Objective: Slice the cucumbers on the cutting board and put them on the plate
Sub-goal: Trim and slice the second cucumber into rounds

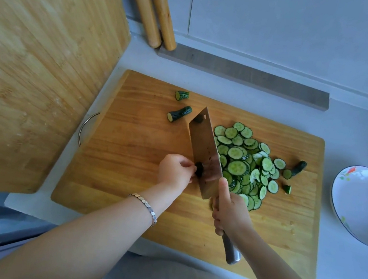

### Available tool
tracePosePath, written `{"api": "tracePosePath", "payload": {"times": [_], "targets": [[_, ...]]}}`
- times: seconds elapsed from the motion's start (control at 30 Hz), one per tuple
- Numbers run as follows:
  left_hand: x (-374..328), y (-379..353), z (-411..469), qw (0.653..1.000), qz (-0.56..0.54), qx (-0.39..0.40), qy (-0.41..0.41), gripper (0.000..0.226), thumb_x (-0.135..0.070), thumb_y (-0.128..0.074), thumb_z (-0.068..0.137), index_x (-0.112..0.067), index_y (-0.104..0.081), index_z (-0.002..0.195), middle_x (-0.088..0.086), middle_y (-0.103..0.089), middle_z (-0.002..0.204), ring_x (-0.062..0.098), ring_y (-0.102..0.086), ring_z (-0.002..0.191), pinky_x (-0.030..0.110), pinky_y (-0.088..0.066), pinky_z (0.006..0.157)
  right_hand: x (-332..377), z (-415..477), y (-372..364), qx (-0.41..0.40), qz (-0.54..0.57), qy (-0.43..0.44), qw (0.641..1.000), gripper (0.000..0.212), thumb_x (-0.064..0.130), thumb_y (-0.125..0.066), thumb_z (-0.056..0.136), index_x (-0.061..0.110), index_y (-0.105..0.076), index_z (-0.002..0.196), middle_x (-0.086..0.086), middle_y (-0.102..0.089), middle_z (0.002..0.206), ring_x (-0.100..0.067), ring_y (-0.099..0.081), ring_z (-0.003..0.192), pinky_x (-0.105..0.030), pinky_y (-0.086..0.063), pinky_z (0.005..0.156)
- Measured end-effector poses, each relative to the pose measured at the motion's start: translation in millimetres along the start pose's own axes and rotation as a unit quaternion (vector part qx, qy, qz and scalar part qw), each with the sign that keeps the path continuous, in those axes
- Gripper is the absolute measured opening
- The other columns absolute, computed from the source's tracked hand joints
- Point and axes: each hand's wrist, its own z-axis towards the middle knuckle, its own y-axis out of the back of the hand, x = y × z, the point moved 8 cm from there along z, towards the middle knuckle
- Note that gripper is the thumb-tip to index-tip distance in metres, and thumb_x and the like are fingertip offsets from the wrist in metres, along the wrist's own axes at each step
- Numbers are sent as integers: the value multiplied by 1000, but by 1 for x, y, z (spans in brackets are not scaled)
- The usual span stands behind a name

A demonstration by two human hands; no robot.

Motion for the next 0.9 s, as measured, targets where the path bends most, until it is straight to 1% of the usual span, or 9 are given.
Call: {"api": "tracePosePath", "payload": {"times": [0.07,0.17,0.3,0.43,0.53,0.63,0.73,0.83,0.9], "targets": [[-1,-1,-1,1000,7,4,-9,7,-1,-63,83,-5,-66,79,12,-66,75,27,-67,71,38,-58,67,1,-4,9,-5,8,-3,1000,56,57,-30,94,14,-34,58,6,-29,39,-13,-26,35,-21,-26,41],[-3,-2,-2,1000,14,0,-14,12,-2,-64,83,-6,-65,72,4,-64,70,28,-68,71,43,-57,67,7,-10,20,-5,10,7,1000,57,58,-30,94,13,-34,59,7,-29,37,-12,-26,33,-21,-26,40],[-2,-1,-3,1000,0,-12,-5,7,0,-64,82,-1,-66,77,6,-64,72,30,-68,72,47,-57,66,11,-14,22,1,-13,9,1000,56,59,-31,92,13,-34,60,6,-30,37,-13,-26,33,-21,-27,40],[-3,-1,-4,1000,-4,-9,-7,13,1,-63,83,-6,-64,72,4,-63,69,31,-68,72,49,-56,66,9,-11,18,5,-37,11,999,55,58,-31,92,12,-37,63,5,-33,39,-14,-29,34,-22,-30,41],[-3,0,-3,1000,-1,-9,-6,13,1,-63,83,-7,-63,73,3,-62,68,33,-67,73,51,-55,66,8,-9,17,5,-48,11,999,55,58,-31,93,12,-39,64,4,-34,41,-12,-30,33,-21,-31,40],[-3,-2,-2,1000,7,-6,-15,14,1,-63,83,-8,-64,72,3,-63,69,32,-67,72,51,-55,66,7,-9,17,5,-51,11,999,54,57,-32,93,12,-38,65,2,-33,44,-13,-29,34,-20,-29,40],[-3,-3,-2,999,28,-6,-31,20,0,-63,82,-12,-63,66,5,-65,71,31,-67,67,47,-56,66,6,-9,18,9,-55,9,998,53,57,-31,93,12,-36,66,1,-30,46,-13,-26,35,-19,-26,40],[-5,-2,-2,998,45,-9,-51,14,0,-62,82,-8,-66,71,13,-67,73,30,-66,64,46,-56,64,1,-12,19,14,-49,2,999,52,56,-31,93,11,-35,68,0,-28,48,-13,-23,36,-19,-24,41],[-5,-2,-2,997,52,-8,-59,13,0,-62,82,-7,-66,72,14,-67,73,30,-66,64,45,-56,64,-2,-13,18,16,-45,-2,999,52,56,-30,94,10,-36,69,0,-28,48,-13,-23,36,-19,-24,40]]}}
